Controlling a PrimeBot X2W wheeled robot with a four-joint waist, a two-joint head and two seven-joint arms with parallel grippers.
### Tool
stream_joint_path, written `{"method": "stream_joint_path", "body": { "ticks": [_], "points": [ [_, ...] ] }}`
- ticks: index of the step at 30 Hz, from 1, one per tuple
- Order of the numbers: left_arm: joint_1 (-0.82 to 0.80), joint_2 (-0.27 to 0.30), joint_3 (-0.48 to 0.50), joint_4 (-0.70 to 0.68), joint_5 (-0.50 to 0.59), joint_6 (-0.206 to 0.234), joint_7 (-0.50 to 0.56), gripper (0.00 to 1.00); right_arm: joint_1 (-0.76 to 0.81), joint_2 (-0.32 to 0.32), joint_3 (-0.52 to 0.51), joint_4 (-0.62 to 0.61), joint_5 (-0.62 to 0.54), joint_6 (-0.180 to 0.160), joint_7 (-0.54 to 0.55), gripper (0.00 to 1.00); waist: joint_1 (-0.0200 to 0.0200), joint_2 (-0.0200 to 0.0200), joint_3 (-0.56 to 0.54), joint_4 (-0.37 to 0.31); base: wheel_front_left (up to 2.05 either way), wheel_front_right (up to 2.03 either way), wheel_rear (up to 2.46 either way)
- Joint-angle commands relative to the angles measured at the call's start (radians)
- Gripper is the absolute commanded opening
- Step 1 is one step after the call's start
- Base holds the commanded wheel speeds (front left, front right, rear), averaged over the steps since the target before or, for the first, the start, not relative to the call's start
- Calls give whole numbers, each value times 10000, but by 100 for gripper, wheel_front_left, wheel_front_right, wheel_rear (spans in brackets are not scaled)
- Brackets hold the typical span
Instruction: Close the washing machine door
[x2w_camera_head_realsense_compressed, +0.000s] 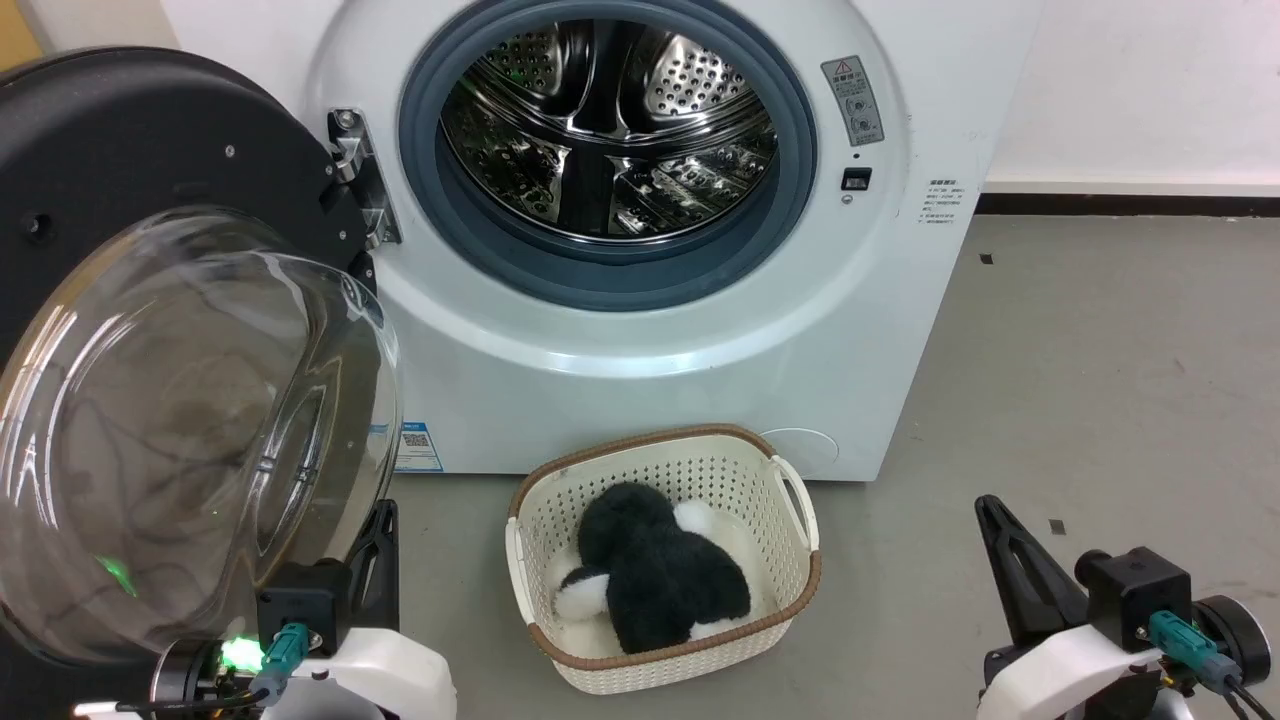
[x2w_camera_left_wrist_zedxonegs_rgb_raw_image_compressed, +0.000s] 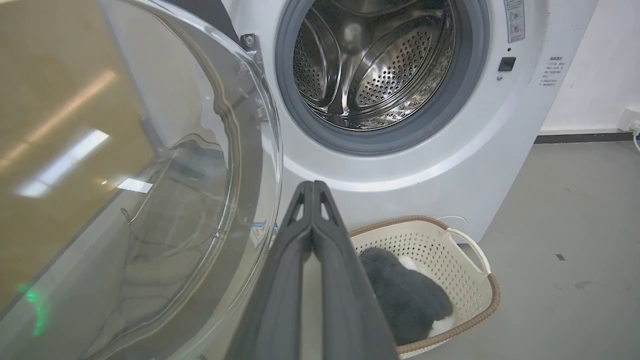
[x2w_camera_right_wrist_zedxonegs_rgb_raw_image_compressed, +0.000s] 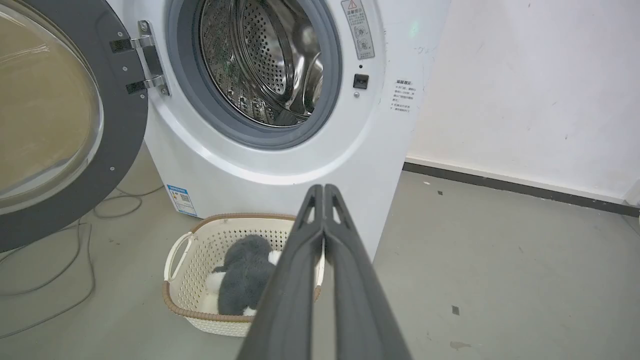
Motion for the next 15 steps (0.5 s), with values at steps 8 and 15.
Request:
{"method": "stream_joint_path", "body": {
  "ticks": [8, 15],
  "points": [
    [-148, -5, 9, -39, 28, 28, 3, 0, -142, 47, -18, 22, -76, 8, 5, 0, 0, -1, 0, 0, 0, 0, 0],
    [0, 0, -5, 0, -1, 0, -1, 100, 0, 0, -4, 0, 2, 0, -1, 100, 0, -1, 0, 0, 0, 0, 0]
  ]
}}
